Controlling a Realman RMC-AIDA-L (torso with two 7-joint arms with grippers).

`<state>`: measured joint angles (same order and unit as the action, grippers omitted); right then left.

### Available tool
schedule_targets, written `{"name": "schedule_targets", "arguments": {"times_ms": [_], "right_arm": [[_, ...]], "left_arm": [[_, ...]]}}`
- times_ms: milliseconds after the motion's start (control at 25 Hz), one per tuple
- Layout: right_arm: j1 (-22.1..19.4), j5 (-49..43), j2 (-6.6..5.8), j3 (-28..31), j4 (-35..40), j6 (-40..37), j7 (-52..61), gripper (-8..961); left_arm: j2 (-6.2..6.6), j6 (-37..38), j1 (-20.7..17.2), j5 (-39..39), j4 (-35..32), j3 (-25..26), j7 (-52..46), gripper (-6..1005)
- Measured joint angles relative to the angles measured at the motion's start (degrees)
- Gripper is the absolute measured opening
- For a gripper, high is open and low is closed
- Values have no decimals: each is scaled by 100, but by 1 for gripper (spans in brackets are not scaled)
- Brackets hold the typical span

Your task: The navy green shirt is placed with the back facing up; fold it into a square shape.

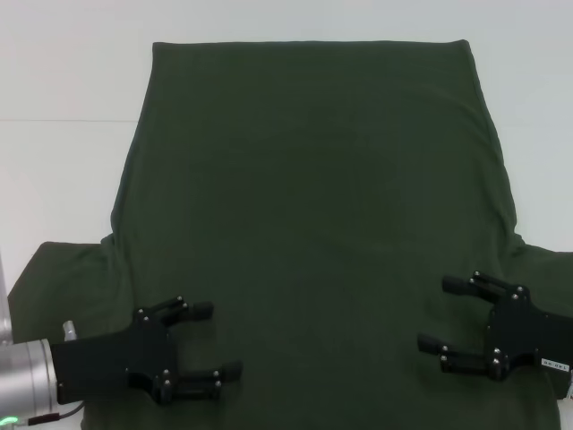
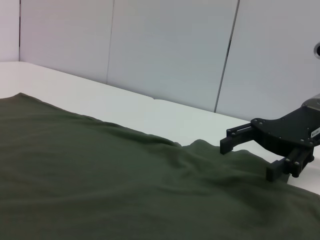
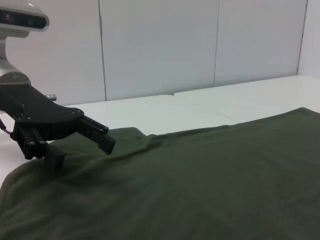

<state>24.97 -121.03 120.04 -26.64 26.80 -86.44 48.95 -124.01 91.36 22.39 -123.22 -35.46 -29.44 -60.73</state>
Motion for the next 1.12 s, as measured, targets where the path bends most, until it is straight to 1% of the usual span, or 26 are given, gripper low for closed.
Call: {"name": "schedule_targets", "arguments": {"times_ms": [280,440,680,760,800,880,1080,1120], "right_arm": [[-4,0,-28,-10,-50,-4,-6,940],[-1,-4,-4,-17,-12,46,-116,940],[-13,21,-1,-17,-73,-43,-76,940],[1,23,-6,4,-120,-95,-71,940],[11,24,-13,18,-132,-109,-69,940],[12,28,-8,33,-107,-125,-65,940],[-3,33,-25,29,-64,-231,118,940],[-3,33,-26,21,-44,-233,173,940]], "left_arm": [[-4,147,-32,3,-33,3,-34,944],[-3,174,-13,41,-21,17,-47,942],[3,206,-48,25,-40,69,-61,940],[10,299,-56,40,-44,162,-187,939],[15,346,-54,46,-48,214,-301,939],[47,497,-22,63,-98,386,-931,938],[136,639,-2,64,-524,782,-2709,937],[176,640,6,47,-608,849,-3148,936]]}}
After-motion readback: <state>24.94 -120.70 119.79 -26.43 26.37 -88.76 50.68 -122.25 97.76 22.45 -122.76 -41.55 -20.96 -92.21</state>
